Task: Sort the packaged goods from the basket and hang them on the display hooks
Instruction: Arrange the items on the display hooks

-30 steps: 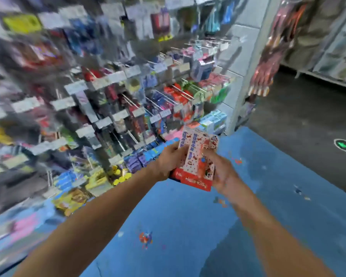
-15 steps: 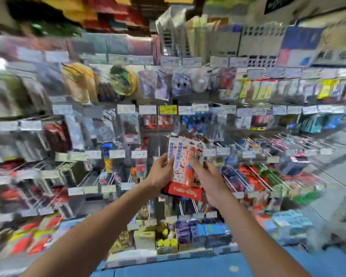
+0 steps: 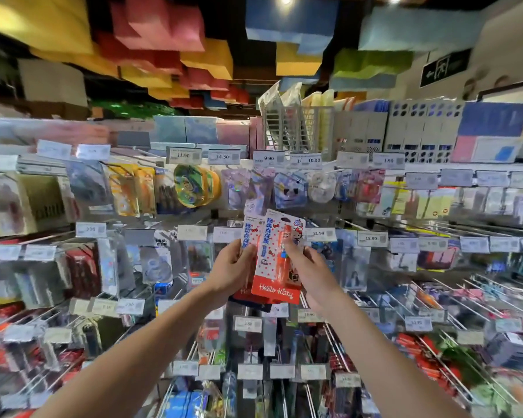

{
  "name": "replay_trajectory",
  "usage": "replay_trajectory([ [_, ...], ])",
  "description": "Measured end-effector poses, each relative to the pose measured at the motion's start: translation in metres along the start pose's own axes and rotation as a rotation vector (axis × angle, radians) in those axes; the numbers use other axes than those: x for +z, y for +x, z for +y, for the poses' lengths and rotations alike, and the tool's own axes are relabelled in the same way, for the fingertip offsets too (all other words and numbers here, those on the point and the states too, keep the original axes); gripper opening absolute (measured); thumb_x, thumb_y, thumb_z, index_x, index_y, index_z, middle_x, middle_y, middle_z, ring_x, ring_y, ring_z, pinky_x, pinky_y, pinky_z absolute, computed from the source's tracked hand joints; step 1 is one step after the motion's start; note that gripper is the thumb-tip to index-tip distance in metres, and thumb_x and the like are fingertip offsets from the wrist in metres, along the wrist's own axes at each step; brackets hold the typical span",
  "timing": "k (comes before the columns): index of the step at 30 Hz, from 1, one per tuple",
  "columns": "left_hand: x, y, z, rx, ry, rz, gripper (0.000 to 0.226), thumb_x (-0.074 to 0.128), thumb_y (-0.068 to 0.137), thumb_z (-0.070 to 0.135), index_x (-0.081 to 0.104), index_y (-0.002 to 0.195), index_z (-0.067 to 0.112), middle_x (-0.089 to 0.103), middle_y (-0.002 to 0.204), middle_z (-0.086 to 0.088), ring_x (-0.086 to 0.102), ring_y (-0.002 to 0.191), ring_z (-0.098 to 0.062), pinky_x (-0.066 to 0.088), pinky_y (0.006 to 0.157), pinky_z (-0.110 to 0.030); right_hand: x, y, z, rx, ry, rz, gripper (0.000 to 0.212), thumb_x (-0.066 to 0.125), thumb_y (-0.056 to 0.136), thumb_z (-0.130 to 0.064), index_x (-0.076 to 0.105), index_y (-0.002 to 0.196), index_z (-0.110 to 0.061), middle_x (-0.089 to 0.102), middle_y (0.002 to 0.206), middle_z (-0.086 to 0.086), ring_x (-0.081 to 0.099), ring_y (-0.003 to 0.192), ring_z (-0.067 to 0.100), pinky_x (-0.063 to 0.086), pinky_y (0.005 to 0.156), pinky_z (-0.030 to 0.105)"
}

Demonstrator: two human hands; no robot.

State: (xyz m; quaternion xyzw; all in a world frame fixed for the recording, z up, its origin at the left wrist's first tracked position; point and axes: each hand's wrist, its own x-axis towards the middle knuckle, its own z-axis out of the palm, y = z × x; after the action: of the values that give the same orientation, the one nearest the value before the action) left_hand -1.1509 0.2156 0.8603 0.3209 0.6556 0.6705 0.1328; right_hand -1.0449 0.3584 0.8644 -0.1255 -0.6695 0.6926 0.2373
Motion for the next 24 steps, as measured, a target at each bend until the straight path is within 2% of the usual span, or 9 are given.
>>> replay_trajectory([
  [3, -0.007, 0.017, 0.001, -0.039, -0.026, 0.013, 0.021, 0.043, 0.111, 0.025, 0.049, 0.117, 0.005, 0.079, 0.089, -0.007, 0.077, 0.078, -0.025, 0.062, 0.066, -0.038, 0.003, 0.03, -0.001, 0.008, 0.022, -0.031, 0.072, 0.075, 0.063, -0.083, 0.06, 0.111, -0.032, 0.072, 0.124, 0.0, 0.069, 0.112, 0.02, 0.055, 0.1, 0.049],
  [5, -0.017, 0.028, -0.003, -0.067, -0.039, 0.03, 0.022, 0.046, 0.11, 0.024, 0.05, 0.121, 0.007, 0.078, 0.103, -0.015, 0.076, 0.093, -0.037, 0.063, 0.078, -0.049, 0.01, 0.042, -0.002, -0.004, 0.055, -0.077, 0.065, 0.075, 0.075, -0.071, 0.062, 0.116, -0.022, 0.076, 0.115, 0.005, 0.073, 0.107, 0.027, 0.055, 0.1, 0.054],
  [7, -0.031, 0.039, -0.004, -0.089, -0.037, 0.073, 0.022, 0.05, 0.109, 0.024, 0.052, 0.124, 0.009, 0.077, 0.107, -0.015, 0.076, 0.096, -0.035, 0.063, 0.079, -0.05, 0.013, 0.056, 0.0, 0.005, 0.103, -0.114, 0.054, 0.074, 0.083, -0.056, 0.064, 0.119, -0.017, 0.078, 0.11, 0.006, 0.073, 0.106, 0.028, 0.054, 0.099, 0.056],
  [10, -0.053, 0.052, -0.005, -0.092, -0.021, 0.112, 0.021, 0.053, 0.108, 0.021, 0.055, 0.124, 0.008, 0.076, 0.11, -0.017, 0.076, 0.096, -0.033, 0.061, 0.084, -0.053, 0.013, 0.078, 0.003, 0.06, 0.156, -0.136, 0.056, 0.079, 0.083, -0.053, 0.065, 0.122, -0.015, 0.074, 0.119, 0.01, 0.068, 0.116, 0.033, 0.049, 0.105, 0.059],
  [13, -0.073, 0.061, -0.004, -0.116, -0.08, 0.159, 0.016, 0.048, 0.109, 0.014, 0.059, 0.118, 0.007, 0.073, 0.1, -0.017, 0.073, 0.077, -0.025, 0.06, 0.066, -0.04, 0.009, 0.096, 0.006, 0.118, 0.227, -0.15, 0.033, 0.052, 0.103, -0.025, 0.061, 0.126, -0.004, 0.07, 0.115, 0.022, 0.069, 0.103, 0.038, 0.053, 0.096, 0.056],
  [17, -0.096, 0.07, -0.006, -0.21, -0.151, 0.281, 0.027, 0.04, 0.1, 0.011, 0.064, 0.089, 0.006, 0.066, 0.083, -0.018, 0.06, 0.064, -0.027, 0.053, 0.06, -0.034, 0.0, 0.11, 0.018, 0.117, 0.247, -0.077, 0.03, 0.044, 0.104, -0.011, 0.058, 0.128, -0.002, 0.068, 0.121, 0.027, 0.067, 0.105, 0.041, 0.049, 0.101, 0.061],
  [19, -0.102, 0.073, -0.009, -0.247, -0.172, 0.316, 0.037, 0.034, 0.099, 0.025, 0.056, 0.07, 0.015, 0.056, 0.068, -0.012, 0.051, 0.056, -0.025, 0.049, 0.054, -0.029, -0.005, 0.114, 0.031, 0.119, 0.198, -0.021, 0.019, 0.046, 0.105, -0.008, 0.059, 0.119, -0.006, 0.071, 0.115, 0.024, 0.069, 0.101, 0.037, 0.054, 0.093, 0.056],
  [22, -0.109, 0.075, -0.009, -0.258, -0.19, 0.33, 0.037, 0.032, 0.101, 0.027, 0.055, 0.076, 0.013, 0.058, 0.067, -0.012, 0.054, 0.058, -0.028, 0.05, 0.059, -0.035, -0.01, 0.115, 0.055, 0.151, 0.039, -0.037, 0.022, 0.048, 0.102, -0.001, 0.062, 0.116, -0.01, 0.075, 0.112, 0.017, 0.069, 0.108, 0.036, 0.046, 0.103, 0.059],
  [24, -0.115, 0.075, -0.01, -0.237, -0.171, 0.267, 0.029, 0.042, 0.089, 0.034, 0.058, 0.082, 0.01, 0.06, 0.075, -0.018, 0.056, 0.064, -0.031, 0.05, 0.066, -0.044, -0.011, 0.112, 0.067, 0.193, -0.099, -0.077, 0.025, 0.048, 0.099, 0.002, 0.062, 0.118, -0.008, 0.076, 0.108, 0.016, 0.069, 0.109, 0.038, 0.047, 0.102, 0.058],
])
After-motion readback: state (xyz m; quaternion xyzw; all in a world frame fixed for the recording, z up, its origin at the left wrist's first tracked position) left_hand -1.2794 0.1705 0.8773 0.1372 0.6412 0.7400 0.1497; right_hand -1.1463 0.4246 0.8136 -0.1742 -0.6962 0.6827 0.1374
